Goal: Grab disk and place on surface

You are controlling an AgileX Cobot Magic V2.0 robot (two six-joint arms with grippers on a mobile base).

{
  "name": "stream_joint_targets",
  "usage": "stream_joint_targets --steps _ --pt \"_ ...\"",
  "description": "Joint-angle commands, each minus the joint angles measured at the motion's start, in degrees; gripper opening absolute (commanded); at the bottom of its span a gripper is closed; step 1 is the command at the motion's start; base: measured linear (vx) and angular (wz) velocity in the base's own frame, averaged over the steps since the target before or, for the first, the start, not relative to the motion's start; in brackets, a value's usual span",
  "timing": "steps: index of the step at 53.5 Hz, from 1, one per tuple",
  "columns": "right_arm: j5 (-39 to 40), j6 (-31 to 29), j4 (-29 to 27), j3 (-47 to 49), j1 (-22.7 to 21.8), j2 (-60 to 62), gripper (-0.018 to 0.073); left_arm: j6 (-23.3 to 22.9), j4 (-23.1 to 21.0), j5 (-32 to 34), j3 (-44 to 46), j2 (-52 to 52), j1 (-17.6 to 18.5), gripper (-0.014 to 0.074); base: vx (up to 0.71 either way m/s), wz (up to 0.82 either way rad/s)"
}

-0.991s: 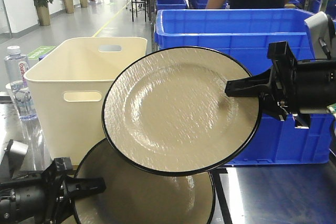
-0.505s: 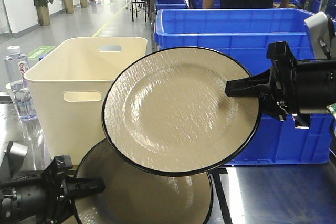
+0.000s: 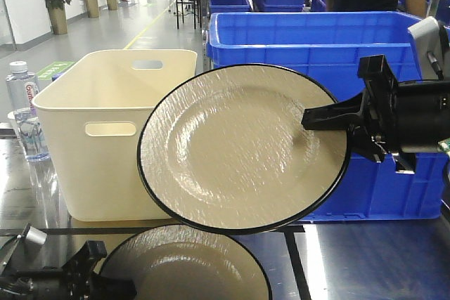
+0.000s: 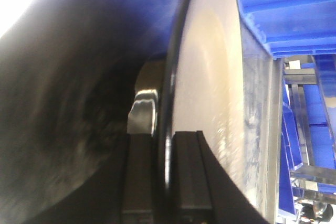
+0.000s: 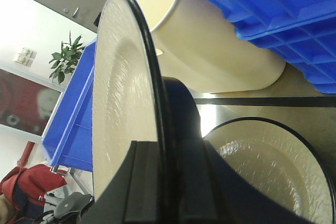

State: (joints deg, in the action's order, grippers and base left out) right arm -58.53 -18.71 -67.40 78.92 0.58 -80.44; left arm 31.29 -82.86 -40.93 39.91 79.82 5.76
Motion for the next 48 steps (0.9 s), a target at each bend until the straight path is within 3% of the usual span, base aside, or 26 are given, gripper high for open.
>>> stream_joint_targets --steps 1,8,22,28,40,48 --pt "2.4 0.2 -6.9 2.3 0.0 2.1 -0.0008 -0.6 2.0 -2.7 1.1 -1.9 0.2 0.0050 0.00 0.00" --pt "2.4 0.2 -6.8 2.3 0.0 2.1 -0.0008 -0.6 6.0 -2.8 1.1 -2.0 0.2 0.0157 0.00 0.00" --pt "2.4 2.0 -4.2 2.3 0.0 2.1 -0.0008 -0.3 7.9 -3.9 1.2 -3.4 0.0 0.0503 0.00 0.00" --pt "2.4 4.7 -1.5 2.3 0.0 2.1 -0.0008 -0.3 8.7 -3.7 1.2 -5.9 0.0 0.0601 0.00 0.00" --pt "3.2 13.4 6.8 2.2 1.0 2.1 -0.0008 -0.3 8.7 -2.9 1.2 -14.6 -3.6 0.0626 0.00 0.00" --pt "7.2 16.3 15.0 2.2 7.6 1.1 -0.0008 -0.3 8.7 -0.9 1.2 -21.4 -7.0 0.0610 0.00 0.00"
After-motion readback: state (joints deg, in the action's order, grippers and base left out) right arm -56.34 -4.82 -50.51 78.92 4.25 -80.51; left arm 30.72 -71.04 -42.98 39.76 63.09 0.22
